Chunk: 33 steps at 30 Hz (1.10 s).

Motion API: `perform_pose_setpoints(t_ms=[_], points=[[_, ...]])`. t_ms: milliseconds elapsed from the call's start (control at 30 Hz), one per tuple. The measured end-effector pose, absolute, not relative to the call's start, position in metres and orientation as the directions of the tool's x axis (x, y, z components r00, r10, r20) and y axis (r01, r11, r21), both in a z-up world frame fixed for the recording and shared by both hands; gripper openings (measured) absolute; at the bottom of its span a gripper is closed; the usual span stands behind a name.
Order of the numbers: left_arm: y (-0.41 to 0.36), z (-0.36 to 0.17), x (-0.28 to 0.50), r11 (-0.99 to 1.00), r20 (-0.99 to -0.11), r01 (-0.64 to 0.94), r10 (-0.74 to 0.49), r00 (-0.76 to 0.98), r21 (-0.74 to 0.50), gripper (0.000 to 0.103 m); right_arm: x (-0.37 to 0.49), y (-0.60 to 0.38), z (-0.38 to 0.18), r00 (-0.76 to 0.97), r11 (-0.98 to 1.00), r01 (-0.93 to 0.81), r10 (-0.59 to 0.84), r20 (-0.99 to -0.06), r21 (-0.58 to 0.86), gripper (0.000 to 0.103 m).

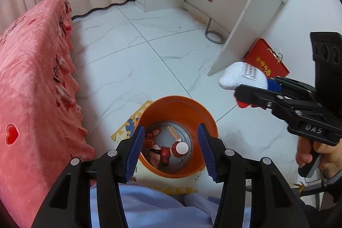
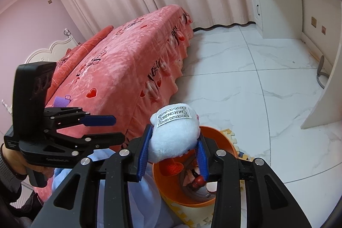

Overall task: Collect trash
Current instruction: 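Open the left gripper to drop the box while the right drops the plush toy, then move both open grippers back over the bed toward the medicine boxes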

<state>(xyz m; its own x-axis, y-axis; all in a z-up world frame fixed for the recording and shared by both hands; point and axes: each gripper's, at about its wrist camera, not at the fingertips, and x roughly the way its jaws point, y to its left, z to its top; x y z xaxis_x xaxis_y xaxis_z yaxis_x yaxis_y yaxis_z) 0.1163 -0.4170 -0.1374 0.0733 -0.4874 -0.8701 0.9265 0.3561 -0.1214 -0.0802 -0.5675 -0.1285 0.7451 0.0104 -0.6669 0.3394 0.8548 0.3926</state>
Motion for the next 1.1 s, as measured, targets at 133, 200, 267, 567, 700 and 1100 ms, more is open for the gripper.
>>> perform_pose_setpoints(t_ms=[133, 200, 267, 567, 700, 1100], points=[[-0.414, -0.138, 0.117, 0.364, -0.871, 0.923, -0.485, 0.073, -0.126, 0.053, -0.071, -0.566, -0.129, 0.74, 0.854, 0.346, 0.006, -0.673, 0.388, 0.042], [-0.412, -0.139, 0.118, 0.366, -0.873, 0.922, -0.483, 0.074, -0.124, 0.053, -0.069, -0.567, -0.129, 0.737, 0.85, 0.356, -0.001, -0.676, 0.388, 0.043], [-0.412, -0.14, 0.119, 0.369, -0.875, 0.921, -0.478, 0.071, -0.127, 0.053, -0.068, -0.568, -0.13, 0.733, 0.846, 0.365, -0.004, -0.681, 0.388, 0.055], [-0.405, -0.136, 0.121, 0.381, -0.87, 0.916, -0.486, 0.082, -0.127, 0.063, -0.068, -0.563, -0.124, 0.735, 0.845, 0.368, -0.008, -0.678, 0.388, 0.062], [-0.4, -0.134, 0.12, 0.39, -0.869, 0.913, -0.485, 0.095, -0.118, 0.072, -0.067, -0.559, -0.12, 0.739, 0.847, 0.362, -0.006, -0.674, 0.39, 0.062], [-0.362, -0.114, 0.125, 0.485, -0.857, 0.871, -0.48, 0.189, -0.08, 0.089, -0.065, -0.536, -0.099, 0.744, 0.86, 0.302, 0.057, -0.666, 0.412, 0.075]])
